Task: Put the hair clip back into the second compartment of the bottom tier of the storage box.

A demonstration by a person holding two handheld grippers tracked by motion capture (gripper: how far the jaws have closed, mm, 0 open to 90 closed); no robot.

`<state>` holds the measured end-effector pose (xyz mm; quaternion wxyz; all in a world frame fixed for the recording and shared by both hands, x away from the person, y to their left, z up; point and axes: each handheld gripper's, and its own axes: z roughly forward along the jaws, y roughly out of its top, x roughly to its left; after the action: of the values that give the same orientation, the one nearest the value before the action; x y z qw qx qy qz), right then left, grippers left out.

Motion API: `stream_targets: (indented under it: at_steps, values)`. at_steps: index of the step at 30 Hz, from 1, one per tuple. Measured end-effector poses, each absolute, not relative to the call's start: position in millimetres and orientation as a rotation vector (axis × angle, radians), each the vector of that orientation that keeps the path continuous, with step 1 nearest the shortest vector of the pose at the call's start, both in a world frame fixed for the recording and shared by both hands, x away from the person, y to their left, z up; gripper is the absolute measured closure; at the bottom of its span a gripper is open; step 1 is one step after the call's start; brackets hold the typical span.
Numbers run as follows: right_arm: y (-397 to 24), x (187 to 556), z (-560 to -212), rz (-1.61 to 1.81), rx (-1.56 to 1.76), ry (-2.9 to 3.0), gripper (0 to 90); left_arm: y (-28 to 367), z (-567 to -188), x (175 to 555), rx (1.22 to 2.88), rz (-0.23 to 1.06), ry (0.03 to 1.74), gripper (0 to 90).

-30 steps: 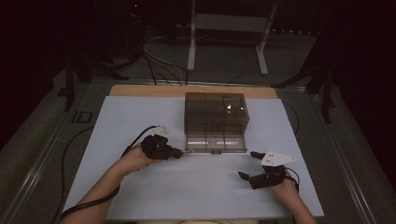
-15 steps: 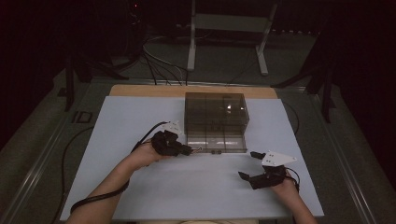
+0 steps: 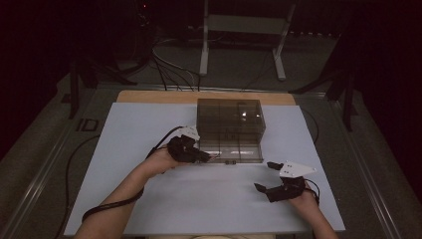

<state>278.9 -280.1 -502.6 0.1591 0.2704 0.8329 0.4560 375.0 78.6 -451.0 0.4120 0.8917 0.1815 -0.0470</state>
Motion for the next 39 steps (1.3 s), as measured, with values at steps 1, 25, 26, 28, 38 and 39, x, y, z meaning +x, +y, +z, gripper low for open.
stream_targets:
  at_steps: [1, 25, 26, 28, 38, 39]
  values:
    - [-280.1, 278.9, -502.7, 1.302, 0.774, 2.382, 9.5, 77.7, -450.4, 376.3, 2.243, -0.118, 0.456, 85.7]
    - [-280.0, 279.0, -503.0, 1.303, 0.774, 2.386, 9.5, 42.1, -450.2, 390.6, 2.235, -0.119, 0.448, 85.8]
    - [-280.1, 279.0, -502.9, 1.304, 0.773, 2.386, 9.5, 40.7, -450.5, 391.6, 2.235, -0.117, 0.454, 85.7]
    - [-280.1, 279.0, -502.9, 1.302, 0.772, 2.387, 9.5, 37.6, -451.7, 393.4, 2.240, -0.114, 0.461, 85.7]
    - [-280.5, 279.3, -503.3, 1.301, 0.772, 2.389, 9.5, 25.1, -458.3, 401.4, 2.232, -0.079, 0.529, 85.6]
    - [-280.5, 279.2, -503.1, 1.300, 0.772, 2.389, 9.5, 24.2, -458.7, 402.1, 2.236, -0.073, 0.536, 85.7]
